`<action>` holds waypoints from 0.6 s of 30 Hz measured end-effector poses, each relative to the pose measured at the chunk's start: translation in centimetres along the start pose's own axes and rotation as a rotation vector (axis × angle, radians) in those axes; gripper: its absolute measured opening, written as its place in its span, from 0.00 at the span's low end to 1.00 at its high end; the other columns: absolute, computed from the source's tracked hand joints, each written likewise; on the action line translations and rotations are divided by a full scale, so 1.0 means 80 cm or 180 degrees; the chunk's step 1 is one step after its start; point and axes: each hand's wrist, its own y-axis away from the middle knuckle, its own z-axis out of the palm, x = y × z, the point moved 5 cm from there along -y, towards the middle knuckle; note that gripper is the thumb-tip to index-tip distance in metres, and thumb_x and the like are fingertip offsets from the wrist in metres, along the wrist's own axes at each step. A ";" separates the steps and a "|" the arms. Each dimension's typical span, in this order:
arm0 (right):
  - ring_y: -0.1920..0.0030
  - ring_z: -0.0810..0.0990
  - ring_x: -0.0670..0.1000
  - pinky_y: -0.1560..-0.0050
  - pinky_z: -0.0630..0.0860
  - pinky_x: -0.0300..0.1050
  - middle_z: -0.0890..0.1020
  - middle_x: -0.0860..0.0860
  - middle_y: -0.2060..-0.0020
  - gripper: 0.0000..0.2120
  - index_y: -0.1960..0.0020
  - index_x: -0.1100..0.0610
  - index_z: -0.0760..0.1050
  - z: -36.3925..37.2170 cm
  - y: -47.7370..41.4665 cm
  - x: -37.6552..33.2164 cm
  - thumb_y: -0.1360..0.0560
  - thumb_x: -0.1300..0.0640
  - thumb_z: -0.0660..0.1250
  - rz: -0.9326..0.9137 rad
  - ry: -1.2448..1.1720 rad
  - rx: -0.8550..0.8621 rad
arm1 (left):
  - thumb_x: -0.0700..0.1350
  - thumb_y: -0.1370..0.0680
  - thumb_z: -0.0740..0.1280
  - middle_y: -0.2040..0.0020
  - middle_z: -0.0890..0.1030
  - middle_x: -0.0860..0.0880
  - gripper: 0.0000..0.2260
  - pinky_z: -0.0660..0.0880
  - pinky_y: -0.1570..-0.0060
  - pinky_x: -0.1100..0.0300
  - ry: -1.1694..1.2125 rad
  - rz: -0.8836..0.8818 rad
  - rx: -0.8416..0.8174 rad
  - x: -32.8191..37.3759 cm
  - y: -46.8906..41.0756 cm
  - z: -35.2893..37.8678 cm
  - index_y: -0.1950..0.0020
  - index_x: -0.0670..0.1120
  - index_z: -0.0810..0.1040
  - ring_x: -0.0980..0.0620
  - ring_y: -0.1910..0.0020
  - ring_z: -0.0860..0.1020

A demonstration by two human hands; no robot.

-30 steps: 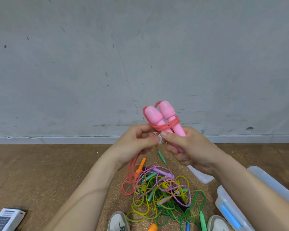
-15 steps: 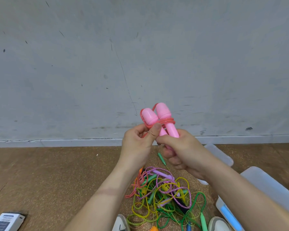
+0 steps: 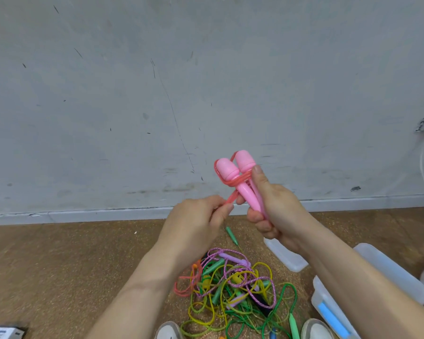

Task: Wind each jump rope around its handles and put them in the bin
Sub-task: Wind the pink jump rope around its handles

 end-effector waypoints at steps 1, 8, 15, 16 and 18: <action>0.81 0.61 0.47 0.77 0.54 0.33 0.67 0.51 0.77 0.31 0.59 0.56 0.78 -0.002 -0.001 0.002 0.24 0.31 0.51 -0.0023 0.0134 0.0054 | 0.58 0.19 0.55 0.68 0.77 0.51 0.13 0.67 0.66 0.53 -0.0459 0.0185 -0.0029 0.007 0.002 -0.002 0.53 0.52 0.75 0.46 0.64 0.76; 0.77 0.70 0.49 0.75 0.65 0.37 0.74 0.53 0.74 0.33 0.65 0.59 0.76 -0.009 -0.015 0.011 0.22 0.33 0.49 -0.0042 0.2318 0.0040 | 0.46 0.32 0.74 0.69 0.77 0.51 0.05 0.68 0.77 0.59 -0.1431 0.0896 0.0014 0.021 0.012 0.002 0.62 0.51 0.78 0.48 0.72 0.78; 0.78 0.72 0.43 0.75 0.64 0.36 0.74 0.49 0.77 0.33 0.64 0.56 0.75 0.010 -0.009 0.026 0.21 0.34 0.43 0.0208 0.3012 -0.0551 | 0.57 0.21 0.60 0.56 0.79 0.50 0.14 0.73 0.55 0.50 -0.0712 0.0408 -0.0535 0.000 0.014 0.006 0.51 0.50 0.79 0.48 0.54 0.77; 0.71 0.76 0.46 0.69 0.67 0.39 0.76 0.51 0.73 0.31 0.64 0.54 0.73 0.014 -0.011 0.028 0.20 0.35 0.43 0.0038 0.3085 -0.0464 | 0.57 0.20 0.58 0.57 0.80 0.50 0.15 0.73 0.55 0.51 -0.0620 0.0270 -0.0700 -0.002 0.014 0.012 0.54 0.49 0.79 0.48 0.55 0.77; 0.54 0.79 0.57 0.56 0.71 0.46 0.80 0.57 0.59 0.29 0.60 0.53 0.72 0.016 -0.015 0.029 0.20 0.35 0.43 -0.0375 0.3155 -0.0113 | 0.55 0.19 0.57 0.66 0.79 0.50 0.19 0.72 0.60 0.53 -0.0008 -0.0193 -0.0837 -0.011 0.012 0.022 0.65 0.49 0.75 0.49 0.63 0.76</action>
